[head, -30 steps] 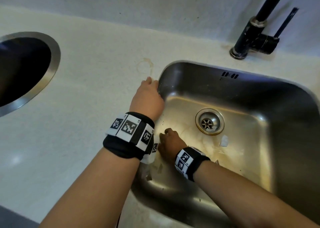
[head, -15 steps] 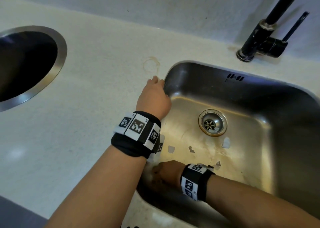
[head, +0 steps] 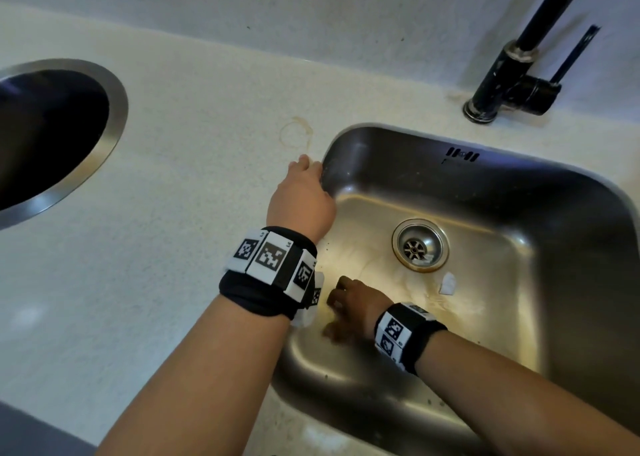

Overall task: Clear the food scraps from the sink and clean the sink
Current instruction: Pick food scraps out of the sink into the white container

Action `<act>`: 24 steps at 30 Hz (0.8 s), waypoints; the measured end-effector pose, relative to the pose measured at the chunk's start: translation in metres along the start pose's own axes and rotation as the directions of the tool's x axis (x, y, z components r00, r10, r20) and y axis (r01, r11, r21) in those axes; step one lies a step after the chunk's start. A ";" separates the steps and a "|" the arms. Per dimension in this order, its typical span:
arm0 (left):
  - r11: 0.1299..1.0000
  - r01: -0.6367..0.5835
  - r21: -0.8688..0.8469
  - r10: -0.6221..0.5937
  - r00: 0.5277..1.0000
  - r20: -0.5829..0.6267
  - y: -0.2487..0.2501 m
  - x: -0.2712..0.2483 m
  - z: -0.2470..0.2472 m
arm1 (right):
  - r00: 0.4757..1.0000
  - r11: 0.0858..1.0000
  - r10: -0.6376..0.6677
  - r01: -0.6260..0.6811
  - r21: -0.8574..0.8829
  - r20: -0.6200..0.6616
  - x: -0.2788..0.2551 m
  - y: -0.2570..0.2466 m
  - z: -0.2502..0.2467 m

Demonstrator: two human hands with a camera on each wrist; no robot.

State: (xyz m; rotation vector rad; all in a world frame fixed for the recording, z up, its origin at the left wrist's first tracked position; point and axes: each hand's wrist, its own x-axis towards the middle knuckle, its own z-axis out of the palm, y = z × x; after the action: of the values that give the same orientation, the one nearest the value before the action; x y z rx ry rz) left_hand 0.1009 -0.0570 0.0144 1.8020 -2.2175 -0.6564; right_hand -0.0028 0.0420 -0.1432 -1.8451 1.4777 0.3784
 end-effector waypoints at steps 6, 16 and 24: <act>0.999 0.030 -0.018 -0.029 1.000 0.008 0.000 0.002 0.003 | 0.969 0.960 -0.185 0.214 -0.181 0.162 -0.014 -0.004 0.016; 0.999 0.038 0.001 -0.038 0.999 0.001 -0.001 0.003 0.005 | 0.986 0.988 -0.153 0.154 -0.007 0.065 -0.031 0.012 0.020; 0.999 0.051 -0.006 -0.051 0.999 0.015 0.001 0.004 0.005 | 0.954 0.975 0.159 -0.112 0.191 -0.253 -0.026 0.064 -0.008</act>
State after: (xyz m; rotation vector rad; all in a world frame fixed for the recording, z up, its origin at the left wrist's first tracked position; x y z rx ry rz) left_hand 0.0972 -0.0595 0.0098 1.8623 -2.1830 -0.6884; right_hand -0.0716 0.0504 -0.1436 -1.7082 1.7669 0.0597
